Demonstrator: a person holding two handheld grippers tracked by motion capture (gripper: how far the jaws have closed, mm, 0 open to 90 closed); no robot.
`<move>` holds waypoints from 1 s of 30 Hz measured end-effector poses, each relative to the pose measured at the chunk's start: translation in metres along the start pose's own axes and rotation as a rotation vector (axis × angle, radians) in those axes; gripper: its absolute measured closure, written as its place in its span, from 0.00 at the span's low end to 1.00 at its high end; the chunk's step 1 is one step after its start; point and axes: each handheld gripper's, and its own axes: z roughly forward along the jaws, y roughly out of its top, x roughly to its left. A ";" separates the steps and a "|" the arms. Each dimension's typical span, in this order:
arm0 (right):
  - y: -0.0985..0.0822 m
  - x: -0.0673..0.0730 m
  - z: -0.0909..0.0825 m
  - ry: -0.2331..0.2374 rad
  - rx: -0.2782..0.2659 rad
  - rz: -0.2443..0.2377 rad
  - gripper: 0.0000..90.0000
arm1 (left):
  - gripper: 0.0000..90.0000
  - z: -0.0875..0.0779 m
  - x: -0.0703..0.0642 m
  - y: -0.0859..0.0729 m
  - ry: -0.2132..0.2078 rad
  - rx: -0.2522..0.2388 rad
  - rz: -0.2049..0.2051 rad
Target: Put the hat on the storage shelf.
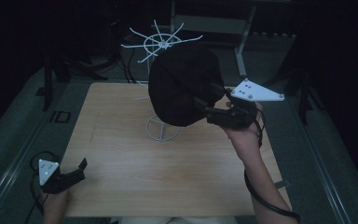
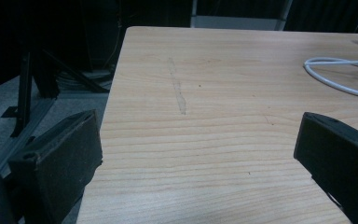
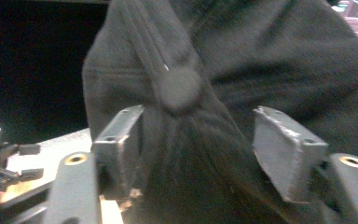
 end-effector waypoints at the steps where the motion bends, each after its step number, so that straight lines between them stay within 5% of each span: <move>1: -0.002 -0.001 -0.002 -0.004 -0.004 0.004 0.32 | 0.02 0.000 0.000 0.000 0.000 0.001 0.000; 11: -0.045 -0.015 -0.026 0.007 -0.013 0.036 0.16 | 0.02 0.000 0.000 0.000 0.003 0.002 0.003; 16: -0.072 -0.021 -0.023 -0.019 0.056 0.036 0.14 | 0.02 0.000 0.000 0.000 0.003 0.000 0.004; 30: -0.145 -0.029 -0.011 -0.104 0.135 0.010 0.15 | 0.02 -0.001 0.000 0.000 -0.005 -0.005 0.002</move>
